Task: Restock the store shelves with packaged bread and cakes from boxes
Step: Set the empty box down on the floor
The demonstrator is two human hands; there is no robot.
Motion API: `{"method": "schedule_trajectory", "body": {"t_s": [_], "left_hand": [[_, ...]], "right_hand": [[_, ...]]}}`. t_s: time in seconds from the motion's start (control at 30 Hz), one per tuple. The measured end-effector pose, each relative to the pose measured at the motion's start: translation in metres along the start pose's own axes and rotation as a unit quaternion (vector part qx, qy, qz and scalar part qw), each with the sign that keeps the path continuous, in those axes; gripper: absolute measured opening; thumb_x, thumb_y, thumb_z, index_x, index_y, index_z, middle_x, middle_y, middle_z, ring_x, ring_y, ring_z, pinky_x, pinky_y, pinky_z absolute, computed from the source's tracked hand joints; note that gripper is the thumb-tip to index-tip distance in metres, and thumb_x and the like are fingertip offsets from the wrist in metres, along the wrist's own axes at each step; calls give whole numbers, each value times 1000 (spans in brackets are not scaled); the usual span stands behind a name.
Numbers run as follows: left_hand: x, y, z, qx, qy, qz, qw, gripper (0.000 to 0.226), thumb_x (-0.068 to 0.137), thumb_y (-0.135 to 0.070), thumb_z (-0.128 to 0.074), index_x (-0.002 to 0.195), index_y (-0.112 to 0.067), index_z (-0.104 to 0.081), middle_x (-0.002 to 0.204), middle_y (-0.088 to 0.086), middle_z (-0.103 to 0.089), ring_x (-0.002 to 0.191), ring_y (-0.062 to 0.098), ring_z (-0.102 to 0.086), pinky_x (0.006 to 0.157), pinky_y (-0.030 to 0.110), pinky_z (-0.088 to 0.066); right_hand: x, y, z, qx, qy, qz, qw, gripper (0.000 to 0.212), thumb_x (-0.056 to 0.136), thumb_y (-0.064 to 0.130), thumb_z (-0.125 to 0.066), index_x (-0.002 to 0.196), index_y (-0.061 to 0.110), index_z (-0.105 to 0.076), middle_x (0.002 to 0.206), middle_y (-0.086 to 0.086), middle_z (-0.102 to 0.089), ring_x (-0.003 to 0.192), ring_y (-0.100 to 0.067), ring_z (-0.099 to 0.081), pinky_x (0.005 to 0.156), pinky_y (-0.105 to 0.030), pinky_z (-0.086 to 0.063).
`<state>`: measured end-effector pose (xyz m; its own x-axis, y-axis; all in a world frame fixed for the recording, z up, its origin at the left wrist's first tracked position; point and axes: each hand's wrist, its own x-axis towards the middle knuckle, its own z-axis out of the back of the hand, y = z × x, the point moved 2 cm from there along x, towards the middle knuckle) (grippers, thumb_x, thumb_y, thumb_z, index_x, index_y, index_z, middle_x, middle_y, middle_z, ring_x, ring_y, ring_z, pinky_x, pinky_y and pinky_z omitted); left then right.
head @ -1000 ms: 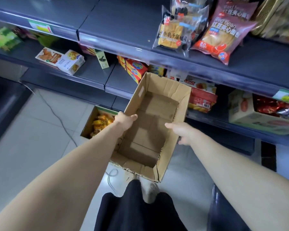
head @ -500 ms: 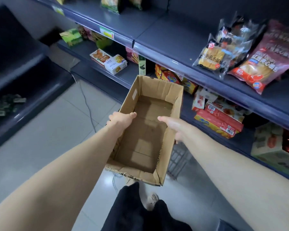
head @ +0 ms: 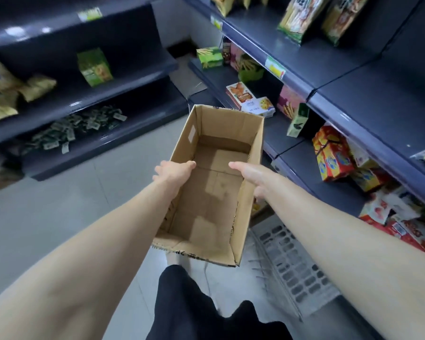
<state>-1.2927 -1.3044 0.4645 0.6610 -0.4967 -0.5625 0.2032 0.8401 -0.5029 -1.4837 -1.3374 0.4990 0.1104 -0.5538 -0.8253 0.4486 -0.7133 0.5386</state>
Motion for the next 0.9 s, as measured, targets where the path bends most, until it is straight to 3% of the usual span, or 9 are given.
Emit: {"method": "schedule_trajectory", "body": {"t_s": [0.13, 0.37, 0.57, 0.7, 0.9], "left_hand": [[53, 0, 15, -26, 13, 11, 1000, 84, 80, -54, -61, 141, -6, -29, 143, 13, -33, 132, 34, -35, 107, 48, -37], [187, 16, 59, -33, 49, 55, 997, 82, 82, -51, -60, 143, -7, -27, 146, 11, -30, 133, 35, -33, 107, 49, -35], [330, 48, 81, -9, 83, 93, 992, 85, 83, -51, -61, 145, -6, -24, 149, 15, -30, 134, 37, -35, 109, 48, -35], [414, 82, 58, -10, 111, 104, 988, 82, 85, -49, -61, 144, -3, -28, 148, 15, -34, 134, 36, -37, 108, 44, -34], [517, 152, -20, 11, 65, 113, 991, 85, 79, -51, -64, 141, -3, -32, 143, 17, -41, 129, 38, -43, 106, 45, -39]], "right_hand": [[34, 35, -35, -15, -17, -16, 1000, 85, 85, 54, -59, 150, 17, -19, 158, -9, -15, 144, -36, -16, 114, -55, -13], [116, 109, -135, -10, -11, -32, 999, 80, 86, 46, -63, 148, 11, -26, 154, -11, -27, 140, -30, -28, 117, -46, -21], [230, 154, -229, -24, 17, -45, 999, 72, 93, 44, -53, 148, 10, -23, 156, -9, -22, 144, -28, -19, 116, -42, -15], [326, 146, -273, -32, 38, -62, 997, 75, 91, 50, -53, 149, 13, -23, 157, -6, -21, 144, -26, -19, 116, -43, -16], [470, 87, -316, -52, 65, -74, 994, 77, 90, 56, -50, 150, 18, -21, 159, -3, -16, 146, -23, -14, 116, -44, -12]]}}
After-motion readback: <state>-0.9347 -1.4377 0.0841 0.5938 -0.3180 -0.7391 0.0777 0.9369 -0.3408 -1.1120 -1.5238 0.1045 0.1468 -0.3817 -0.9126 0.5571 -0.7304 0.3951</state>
